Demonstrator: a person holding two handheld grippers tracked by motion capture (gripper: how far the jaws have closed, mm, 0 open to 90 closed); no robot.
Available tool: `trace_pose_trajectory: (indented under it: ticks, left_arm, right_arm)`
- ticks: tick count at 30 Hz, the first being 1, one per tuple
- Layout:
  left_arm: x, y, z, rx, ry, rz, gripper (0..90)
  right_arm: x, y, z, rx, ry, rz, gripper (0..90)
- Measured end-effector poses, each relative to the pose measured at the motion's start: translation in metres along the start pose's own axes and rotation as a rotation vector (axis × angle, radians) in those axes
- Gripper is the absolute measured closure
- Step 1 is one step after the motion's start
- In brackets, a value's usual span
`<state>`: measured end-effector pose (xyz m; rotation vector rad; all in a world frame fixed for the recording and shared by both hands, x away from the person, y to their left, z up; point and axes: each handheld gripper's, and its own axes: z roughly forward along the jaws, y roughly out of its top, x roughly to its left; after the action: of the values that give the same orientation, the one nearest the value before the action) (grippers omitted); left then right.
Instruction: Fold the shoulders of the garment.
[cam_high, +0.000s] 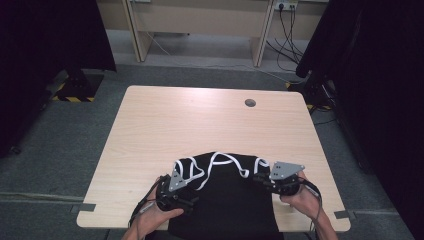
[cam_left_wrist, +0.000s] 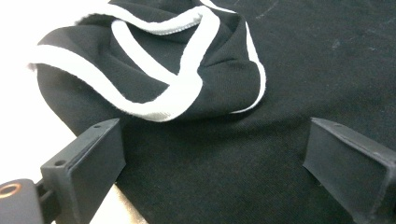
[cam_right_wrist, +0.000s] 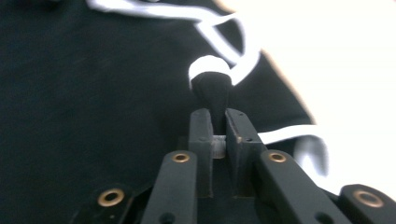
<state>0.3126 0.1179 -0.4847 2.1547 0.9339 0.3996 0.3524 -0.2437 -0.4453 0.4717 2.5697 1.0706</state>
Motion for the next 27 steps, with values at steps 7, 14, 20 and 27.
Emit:
trace_pose_trajectory:
  ticks: [7,14,20,27]
  left_arm:
    - [0.000,0.000,0.000,0.000,0.000,0.000,4.4]
    - [0.000,0.000,0.000,0.000,0.000,0.000,4.4]
    - [0.000,0.000,0.000,0.000,0.000,0.000,4.4]
    - [0.000,0.000,0.000,0.000,-0.001,0.000,4.4]
  right_arm:
    - [0.016,-0.009,-0.001,0.028,0.050,0.063,60.1]
    - [0.006,-0.002,0.002,-0.027,-0.025,0.189,50.9]
    - [0.004,-0.009,0.026,0.036,-0.043,0.211,48.2]
    - [0.003,-0.014,0.019,0.022,-0.065,0.259,39.7]
